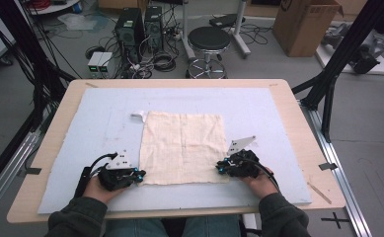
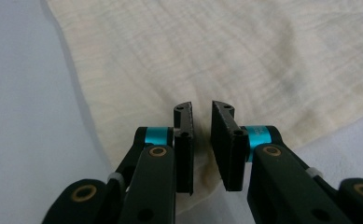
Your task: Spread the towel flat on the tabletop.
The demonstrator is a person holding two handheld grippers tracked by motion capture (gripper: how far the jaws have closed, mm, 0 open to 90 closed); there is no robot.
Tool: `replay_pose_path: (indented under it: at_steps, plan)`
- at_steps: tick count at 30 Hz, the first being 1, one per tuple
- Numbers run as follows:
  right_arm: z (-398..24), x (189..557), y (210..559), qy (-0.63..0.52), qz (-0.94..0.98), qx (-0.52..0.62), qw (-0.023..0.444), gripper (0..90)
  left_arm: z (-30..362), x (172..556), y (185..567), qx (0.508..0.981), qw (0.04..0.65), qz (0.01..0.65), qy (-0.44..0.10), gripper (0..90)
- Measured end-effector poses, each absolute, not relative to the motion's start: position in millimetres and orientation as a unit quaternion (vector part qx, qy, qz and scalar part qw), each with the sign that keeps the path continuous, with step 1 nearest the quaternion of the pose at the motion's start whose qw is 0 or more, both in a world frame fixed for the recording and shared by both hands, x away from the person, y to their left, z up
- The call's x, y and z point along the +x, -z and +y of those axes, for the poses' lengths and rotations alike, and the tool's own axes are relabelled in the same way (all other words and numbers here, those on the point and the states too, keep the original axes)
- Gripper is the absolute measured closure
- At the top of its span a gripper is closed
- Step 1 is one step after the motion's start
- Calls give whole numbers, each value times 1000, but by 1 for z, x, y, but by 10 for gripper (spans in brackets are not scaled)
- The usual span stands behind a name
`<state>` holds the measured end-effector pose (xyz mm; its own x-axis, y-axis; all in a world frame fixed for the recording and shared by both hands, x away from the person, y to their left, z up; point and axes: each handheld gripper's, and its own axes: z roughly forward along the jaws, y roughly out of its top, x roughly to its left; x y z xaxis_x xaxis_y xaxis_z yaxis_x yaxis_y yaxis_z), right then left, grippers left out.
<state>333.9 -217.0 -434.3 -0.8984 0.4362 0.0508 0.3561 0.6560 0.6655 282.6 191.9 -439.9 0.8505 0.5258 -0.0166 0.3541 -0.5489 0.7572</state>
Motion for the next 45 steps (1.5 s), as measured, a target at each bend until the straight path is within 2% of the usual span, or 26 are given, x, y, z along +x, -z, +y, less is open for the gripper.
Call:
replay_pose_path:
  at_steps: [4,24,26,30,39,45]
  plan:
    - [-216,332,434,-351,909,220,54,859,195,274,438,874,404,247,-107,890]
    - [-218,313,429,-360,911,201,29,862,203,258,435,869,416,247,-101,887]
    - [-220,313,429,-367,907,205,27,813,203,258,434,866,420,251,-99,869]
    - [-225,314,425,-393,894,214,28,754,206,258,433,857,432,265,-98,766]
    - [-224,322,421,-418,878,230,34,608,215,265,427,833,457,292,-105,648]
    - [-225,326,421,-425,872,238,41,544,217,269,423,819,474,306,-110,589]
